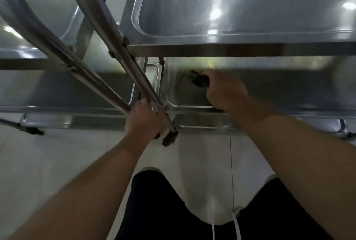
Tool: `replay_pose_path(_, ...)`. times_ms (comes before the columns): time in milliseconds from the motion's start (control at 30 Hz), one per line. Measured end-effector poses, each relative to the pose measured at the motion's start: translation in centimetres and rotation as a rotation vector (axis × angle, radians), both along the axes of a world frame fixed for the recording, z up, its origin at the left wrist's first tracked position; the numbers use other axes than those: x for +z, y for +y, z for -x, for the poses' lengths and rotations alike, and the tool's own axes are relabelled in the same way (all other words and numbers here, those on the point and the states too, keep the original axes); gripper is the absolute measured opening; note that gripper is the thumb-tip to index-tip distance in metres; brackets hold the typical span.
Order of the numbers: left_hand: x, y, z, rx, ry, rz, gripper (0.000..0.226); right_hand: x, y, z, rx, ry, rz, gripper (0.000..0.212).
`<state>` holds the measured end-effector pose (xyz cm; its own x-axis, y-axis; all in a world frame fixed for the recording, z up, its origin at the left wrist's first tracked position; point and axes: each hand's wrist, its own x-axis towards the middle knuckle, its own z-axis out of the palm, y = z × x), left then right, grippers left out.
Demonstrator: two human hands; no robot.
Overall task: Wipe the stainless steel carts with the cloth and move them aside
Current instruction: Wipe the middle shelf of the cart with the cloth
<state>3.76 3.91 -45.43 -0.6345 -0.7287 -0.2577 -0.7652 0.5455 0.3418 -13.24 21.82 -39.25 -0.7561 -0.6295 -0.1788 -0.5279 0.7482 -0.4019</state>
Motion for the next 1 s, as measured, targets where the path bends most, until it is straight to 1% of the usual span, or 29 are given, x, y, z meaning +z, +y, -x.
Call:
replay_pose_path(67, -1.2, -0.6, 0.1, 0.026, 0.218, -0.002, 0.049, -1.4, -1.3, 0.5, -0.007, 0.065, 0.051, 0.037)
replay_pose_path(133, -1.7, -0.9, 0.5, 0.027, 0.445, 0.023, 0.036, -2.5, -2.9, 1.1, -0.038, 0.126, 0.094, 0.033)
replay_pose_path(167, -1.9, -0.9, 0.7, 0.037, 0.534, 0.026, 0.033, -2.9, -3.8, 1.3, -0.053, 0.161, 0.114, 0.033)
replay_pose_path(200, -1.9, -0.8, 1.0, 0.053, 0.612, 0.001, 0.031, -3.3, -4.6, 1.5, -0.064, 0.192, 0.136, 0.033)
replay_pose_path(267, -2.4, -0.7, 1.6, 0.119, 0.752, -0.136, 0.027, -4.3, -6.4, 1.6, -0.048, 0.205, 0.173, 0.038)
replay_pose_path(333, -3.2, -0.5, 2.5, 0.185, 0.874, -0.257, 0.025, -5.5, -8.0, 1.1, 0.036, 0.097, 0.161, 0.041)
replay_pose_path(400, -4.0, -0.4, 3.3, 0.236, 0.966, -0.275, 0.029, -7.1, -9.2, 0.4, 0.201, -0.105, 0.076, 0.046)
replay_pose_path(433, -4.4, -0.2, 3.6, 0.261, 1.005, -0.279, 0.026, -8.0, -9.5, -0.1, 0.305, -0.173, -0.006, 0.048)
replay_pose_path(467, -4.7, 0.0, 3.9, 0.287, 1.04, -0.286, 0.022, -8.9, -9.6, -0.5, 0.397, -0.177, -0.082, 0.049)
replay_pose_path(500, -4.9, 0.1, 4.2, 0.308, 1.063, -0.291, 0.018, -9.8, -9.5, -0.7, 0.447, -0.138, -0.125, 0.051)
replay_pose_path(567, -5.3, 0.1, 4.4, 0.33, 1.082, -0.292, 0.008, -11.1, -8.8, -1.3, 0.443, -0.041, -0.136, 0.055)
replay_pose_path(667, -5.2, 0.1, 4.7, 0.321, 1.084, -0.275, 0.004, -12.6, -7.0, -2.4, 0.386, 0.05, -0.118, 0.063)
replay_pose_path(767, -5.3, 0.2, 4.8, 0.342, 1.101, -0.311, 0.011, -13.2, -4.0, -1.5, 0.337, 0.081, -0.152, 0.068)
replay_pose_path(900, -5.6, 0.1, 4.9, 0.346, 1.081, -0.301, 0.023, -13.7, 2.2, 1.7, 0.17, 0.124, -0.175, 0.078)
replay_pose_path(1000, -5.7, 0.1, 5.0, 0.346, 1.092, -0.274, 0.021, -13.9, 4.1, 2.7, 0.06, 0.101, -0.187, 0.082)
